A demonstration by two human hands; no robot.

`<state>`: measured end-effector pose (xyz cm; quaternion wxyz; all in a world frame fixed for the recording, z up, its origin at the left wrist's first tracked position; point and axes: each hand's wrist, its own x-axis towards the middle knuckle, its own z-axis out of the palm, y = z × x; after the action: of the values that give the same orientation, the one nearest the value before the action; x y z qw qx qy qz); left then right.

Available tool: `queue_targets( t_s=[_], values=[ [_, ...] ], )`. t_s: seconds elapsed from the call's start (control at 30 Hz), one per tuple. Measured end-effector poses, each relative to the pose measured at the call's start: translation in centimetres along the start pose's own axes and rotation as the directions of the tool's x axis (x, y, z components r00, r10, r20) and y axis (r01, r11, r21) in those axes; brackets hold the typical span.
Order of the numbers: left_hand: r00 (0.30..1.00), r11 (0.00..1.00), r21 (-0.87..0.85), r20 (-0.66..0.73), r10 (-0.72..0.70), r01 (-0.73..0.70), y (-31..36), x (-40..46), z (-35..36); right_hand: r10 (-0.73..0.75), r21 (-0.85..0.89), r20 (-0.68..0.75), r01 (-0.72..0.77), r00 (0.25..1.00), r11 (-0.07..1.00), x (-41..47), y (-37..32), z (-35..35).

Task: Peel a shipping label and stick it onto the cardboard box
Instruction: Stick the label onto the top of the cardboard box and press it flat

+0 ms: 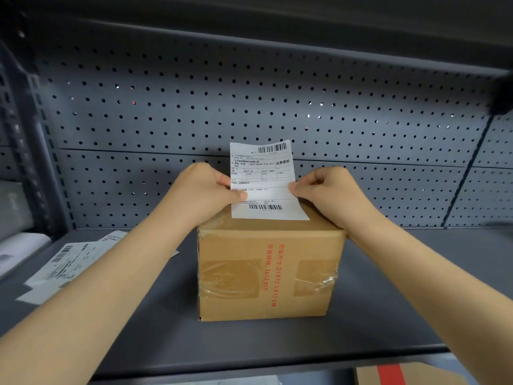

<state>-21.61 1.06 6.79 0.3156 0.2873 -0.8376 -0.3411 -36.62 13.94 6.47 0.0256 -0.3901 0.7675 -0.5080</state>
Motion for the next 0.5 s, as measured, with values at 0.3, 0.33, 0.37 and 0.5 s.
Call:
queue_targets(
  t_s=[0.3,0.33,0.37,0.5],
  values=[
    [1.000,0.997,0.076,-0.016,-0.023,0.024,-0.4,0.4,-0.1,0.003,-0.119,0.017,-0.001,1.000,0.993,0.3,0.2,0.1],
    [0.999,0.994,0.105,-0.020,-0.029,0.031,-0.6,0.5,-0.1,-0.003,-0.149,0.011,0.005,1.000,0.989,0.4,0.2,0.1],
    [0.999,0.991,0.134,-0.028,-0.019,0.023,-0.7,0.6,0.0,-0.019,-0.175,0.002,0.019,1.000,0.984,0.4,0.2,0.0],
    [0.961,0.960,0.142,-0.107,0.256,-0.240,-1.1,0.8,-0.6,-0.282,-0.143,0.009,0.281,0.959,0.949,0.7,0.1,-0.9]
  ],
)
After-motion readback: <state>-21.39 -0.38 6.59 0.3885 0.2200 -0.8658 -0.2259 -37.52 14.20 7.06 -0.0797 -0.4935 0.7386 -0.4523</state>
